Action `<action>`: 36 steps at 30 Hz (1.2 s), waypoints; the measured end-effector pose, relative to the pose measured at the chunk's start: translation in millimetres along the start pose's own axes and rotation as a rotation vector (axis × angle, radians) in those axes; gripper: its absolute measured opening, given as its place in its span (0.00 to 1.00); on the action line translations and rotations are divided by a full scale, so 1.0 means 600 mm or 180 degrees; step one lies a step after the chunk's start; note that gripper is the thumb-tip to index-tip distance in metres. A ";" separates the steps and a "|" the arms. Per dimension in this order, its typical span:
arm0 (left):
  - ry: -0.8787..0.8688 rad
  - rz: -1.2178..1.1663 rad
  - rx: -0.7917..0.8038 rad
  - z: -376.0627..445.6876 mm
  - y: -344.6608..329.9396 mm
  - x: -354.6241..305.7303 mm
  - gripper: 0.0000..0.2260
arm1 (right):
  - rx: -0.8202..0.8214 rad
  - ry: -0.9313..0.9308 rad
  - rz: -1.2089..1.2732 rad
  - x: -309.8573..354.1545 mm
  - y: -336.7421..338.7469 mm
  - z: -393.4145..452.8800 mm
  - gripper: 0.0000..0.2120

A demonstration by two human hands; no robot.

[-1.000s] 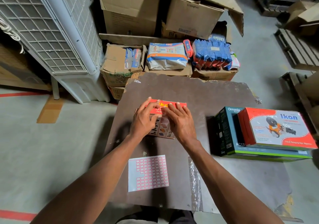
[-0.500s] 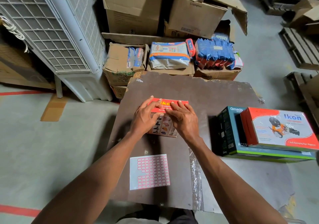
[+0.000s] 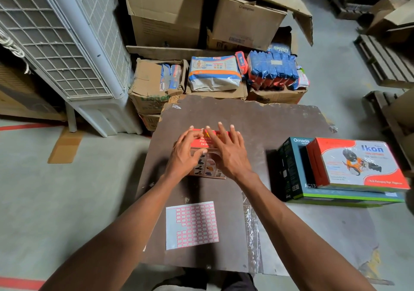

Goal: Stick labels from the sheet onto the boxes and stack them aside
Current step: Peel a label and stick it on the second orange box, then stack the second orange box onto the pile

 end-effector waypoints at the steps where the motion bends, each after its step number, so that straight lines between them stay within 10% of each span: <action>1: -0.0021 -0.0098 0.0000 -0.002 0.001 0.001 0.31 | 0.0062 0.0013 -0.0078 0.002 -0.001 0.002 0.38; 7: 0.0586 -0.0200 0.0335 -0.010 -0.018 0.076 0.56 | 0.0084 0.0005 -0.0200 -0.011 0.003 -0.002 0.42; 18: 0.0044 0.0788 0.0023 0.012 -0.031 0.056 0.35 | -0.0248 -0.0390 0.1359 -0.059 -0.023 -0.040 0.42; 36: -0.0327 0.2585 0.0298 -0.022 -0.146 0.045 0.40 | -0.0807 -0.1261 0.2443 -0.095 -0.123 -0.122 0.54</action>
Point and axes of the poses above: each hand's wrist, its own z-axis towards the middle knuckle, its own y-axis out of the back of the hand, x = y × z, the point moved 9 cm from there along z, towards the middle knuckle, and after that the axes turned 14 degrees about y, right-handed, at the moved point
